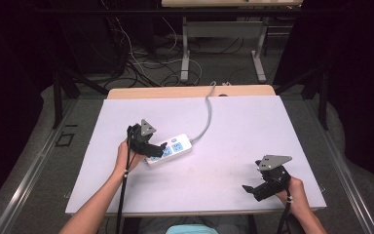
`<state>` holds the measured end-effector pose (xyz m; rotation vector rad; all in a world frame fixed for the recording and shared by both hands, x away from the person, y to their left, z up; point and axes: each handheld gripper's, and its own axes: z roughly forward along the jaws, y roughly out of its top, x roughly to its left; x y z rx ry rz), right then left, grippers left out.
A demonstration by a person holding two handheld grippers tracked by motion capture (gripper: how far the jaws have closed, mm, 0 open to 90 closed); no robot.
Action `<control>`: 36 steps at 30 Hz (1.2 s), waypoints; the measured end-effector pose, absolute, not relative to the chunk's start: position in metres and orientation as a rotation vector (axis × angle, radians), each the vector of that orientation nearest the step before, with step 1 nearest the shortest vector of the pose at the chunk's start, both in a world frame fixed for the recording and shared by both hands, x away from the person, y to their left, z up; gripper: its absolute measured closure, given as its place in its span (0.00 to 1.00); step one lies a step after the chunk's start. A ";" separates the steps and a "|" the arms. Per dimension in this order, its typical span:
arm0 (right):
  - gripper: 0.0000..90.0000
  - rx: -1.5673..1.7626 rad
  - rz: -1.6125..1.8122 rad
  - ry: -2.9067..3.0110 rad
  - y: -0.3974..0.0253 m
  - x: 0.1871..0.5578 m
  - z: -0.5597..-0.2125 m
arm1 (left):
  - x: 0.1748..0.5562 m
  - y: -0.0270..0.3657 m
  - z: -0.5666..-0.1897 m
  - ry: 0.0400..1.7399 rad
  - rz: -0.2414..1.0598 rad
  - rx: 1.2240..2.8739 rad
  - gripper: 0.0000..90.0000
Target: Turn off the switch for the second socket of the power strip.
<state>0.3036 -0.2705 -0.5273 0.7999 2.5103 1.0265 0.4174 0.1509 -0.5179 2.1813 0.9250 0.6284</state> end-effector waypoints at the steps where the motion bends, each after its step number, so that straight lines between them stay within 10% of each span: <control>1: 0.01 0.802 1.025 2.511 -0.270 0.304 -0.527 | 0.418 0.150 -0.519 0.925 0.625 2.174 0.02; 6: 0.01 0.781 1.026 2.514 -0.271 0.304 -0.528 | 0.421 0.148 -0.520 0.923 0.613 2.176 0.09; 10: 0.01 0.788 1.024 2.515 -0.270 0.304 -0.528 | 0.420 0.148 -0.520 0.912 0.590 2.177 0.43; 23: 0.01 0.798 1.014 2.521 -0.270 0.304 -0.528 | 0.420 0.154 -0.520 0.927 0.526 2.125 0.95; 36: 0.01 0.791 1.014 2.520 -0.270 0.304 -0.528 | 0.419 0.151 -0.523 0.876 0.477 2.133 1.00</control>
